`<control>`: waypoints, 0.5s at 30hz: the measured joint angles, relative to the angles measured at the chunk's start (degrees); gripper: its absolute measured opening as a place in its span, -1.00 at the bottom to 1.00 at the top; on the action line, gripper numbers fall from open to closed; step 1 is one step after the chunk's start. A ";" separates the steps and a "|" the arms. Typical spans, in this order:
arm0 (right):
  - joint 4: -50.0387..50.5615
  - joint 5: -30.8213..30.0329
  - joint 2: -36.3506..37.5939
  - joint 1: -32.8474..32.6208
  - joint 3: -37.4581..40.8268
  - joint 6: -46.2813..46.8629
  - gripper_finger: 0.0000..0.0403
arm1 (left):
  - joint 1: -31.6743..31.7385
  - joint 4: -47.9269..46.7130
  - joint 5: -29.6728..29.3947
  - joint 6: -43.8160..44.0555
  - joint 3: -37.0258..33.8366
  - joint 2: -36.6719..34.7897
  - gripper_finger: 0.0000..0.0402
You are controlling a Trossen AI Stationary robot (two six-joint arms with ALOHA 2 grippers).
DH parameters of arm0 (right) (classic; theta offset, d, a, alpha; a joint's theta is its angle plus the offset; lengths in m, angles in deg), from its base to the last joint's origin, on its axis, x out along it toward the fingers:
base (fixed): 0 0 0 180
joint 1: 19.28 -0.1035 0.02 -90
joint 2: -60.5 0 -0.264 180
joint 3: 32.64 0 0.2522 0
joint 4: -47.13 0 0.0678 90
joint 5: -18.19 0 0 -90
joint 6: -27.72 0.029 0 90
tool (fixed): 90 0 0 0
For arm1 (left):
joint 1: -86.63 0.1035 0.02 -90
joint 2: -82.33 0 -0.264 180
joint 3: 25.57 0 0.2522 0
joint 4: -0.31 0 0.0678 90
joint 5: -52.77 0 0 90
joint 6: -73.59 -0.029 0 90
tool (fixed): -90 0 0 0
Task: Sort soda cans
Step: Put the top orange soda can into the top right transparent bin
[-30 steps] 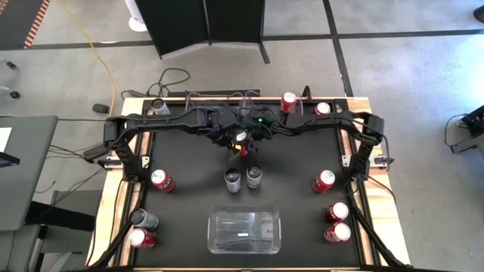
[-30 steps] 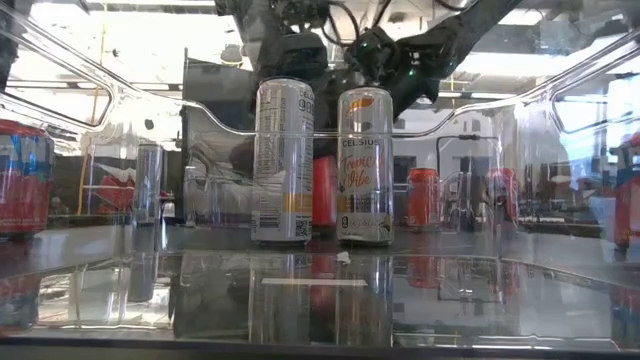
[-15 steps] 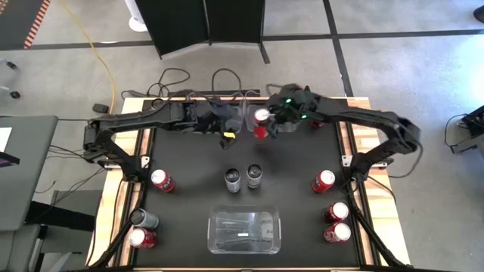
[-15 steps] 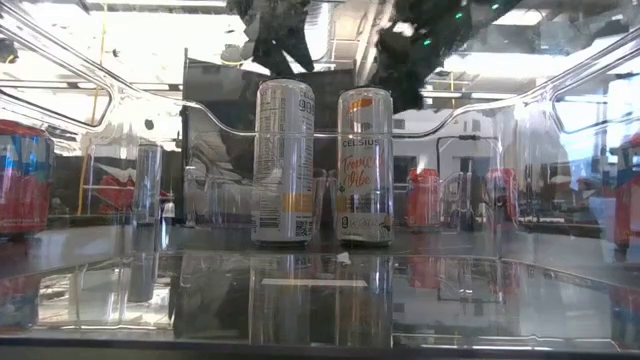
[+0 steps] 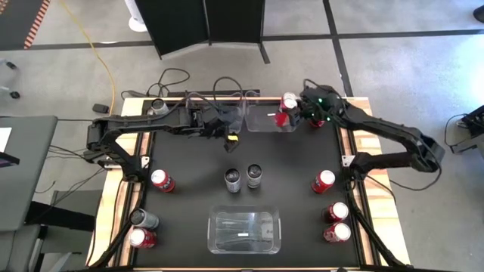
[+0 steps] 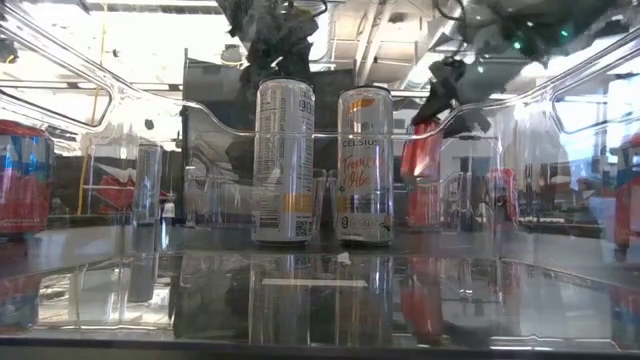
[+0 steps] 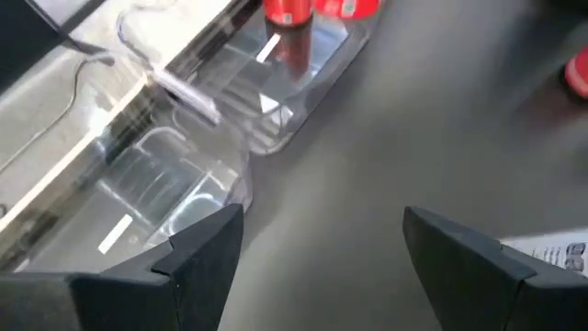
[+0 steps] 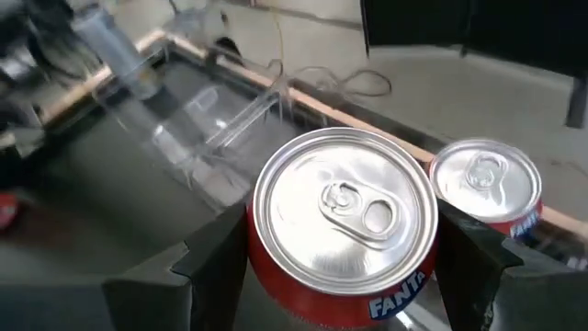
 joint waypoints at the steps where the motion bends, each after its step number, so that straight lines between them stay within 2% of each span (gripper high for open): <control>1: -1.38 -1.70 0.49 0.15 1.81 0.42 0.40 | 0.03 0.07 -0.10 -0.04 0.00 0.00 0.46; 7: -3.41 -12.19 0.67 -0.84 7.59 -0.32 0.40 | 0.60 0.94 -0.11 -0.55 0.00 0.00 0.46; 15: -8.60 -13.10 -2.62 -1.09 10.14 -1.06 0.40 | 1.79 1.24 -0.13 -0.89 0.00 0.01 0.46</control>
